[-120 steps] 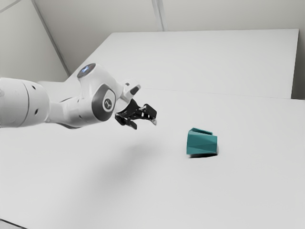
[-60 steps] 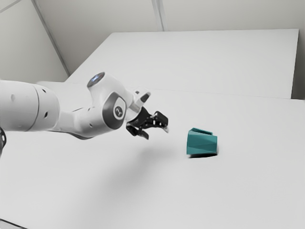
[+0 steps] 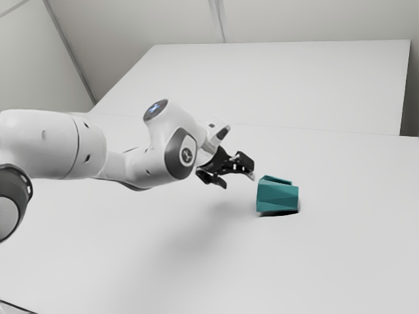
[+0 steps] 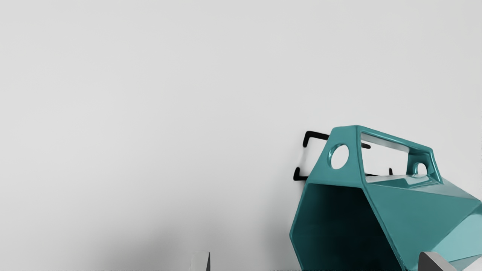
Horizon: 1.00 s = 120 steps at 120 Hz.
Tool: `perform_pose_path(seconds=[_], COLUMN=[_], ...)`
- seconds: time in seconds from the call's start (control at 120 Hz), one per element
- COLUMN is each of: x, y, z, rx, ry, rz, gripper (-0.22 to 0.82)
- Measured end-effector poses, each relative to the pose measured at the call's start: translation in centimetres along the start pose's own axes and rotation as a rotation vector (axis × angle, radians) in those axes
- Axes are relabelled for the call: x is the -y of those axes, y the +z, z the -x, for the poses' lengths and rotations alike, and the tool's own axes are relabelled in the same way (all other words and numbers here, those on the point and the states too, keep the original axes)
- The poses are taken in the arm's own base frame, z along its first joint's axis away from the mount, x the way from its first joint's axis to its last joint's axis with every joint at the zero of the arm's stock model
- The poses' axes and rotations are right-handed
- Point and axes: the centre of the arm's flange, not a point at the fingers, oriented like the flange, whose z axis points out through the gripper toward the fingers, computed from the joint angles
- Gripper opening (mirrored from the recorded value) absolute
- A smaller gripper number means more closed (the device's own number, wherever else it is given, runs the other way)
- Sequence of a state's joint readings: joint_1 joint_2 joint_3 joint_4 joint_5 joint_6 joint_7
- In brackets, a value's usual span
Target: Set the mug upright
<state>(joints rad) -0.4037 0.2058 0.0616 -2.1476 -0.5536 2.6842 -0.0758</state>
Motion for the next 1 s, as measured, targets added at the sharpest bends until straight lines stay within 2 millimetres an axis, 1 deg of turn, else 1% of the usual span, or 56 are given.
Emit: perform_pose_path(seconds=[0.267,0.433,0.633,0.85,0.925,1.0], x=[-2.5,-2.7,-4.4,-4.6,-5.0,-5.5], y=[1.6,2.4,3.4,4.9,5.0,5.0], z=[-0.1,0.8,2.2,2.3,2.3,2.3], rx=[-0.013,0.009,0.031,0.037,0.034,0.03], ry=[0.02,0.008,0.014,0.007,0.011,0.017], rz=[0.018,0.021,0.038,0.035,0.038,0.043], gripper=[0.6,0.6,0.6,0.6,0.6,0.56])
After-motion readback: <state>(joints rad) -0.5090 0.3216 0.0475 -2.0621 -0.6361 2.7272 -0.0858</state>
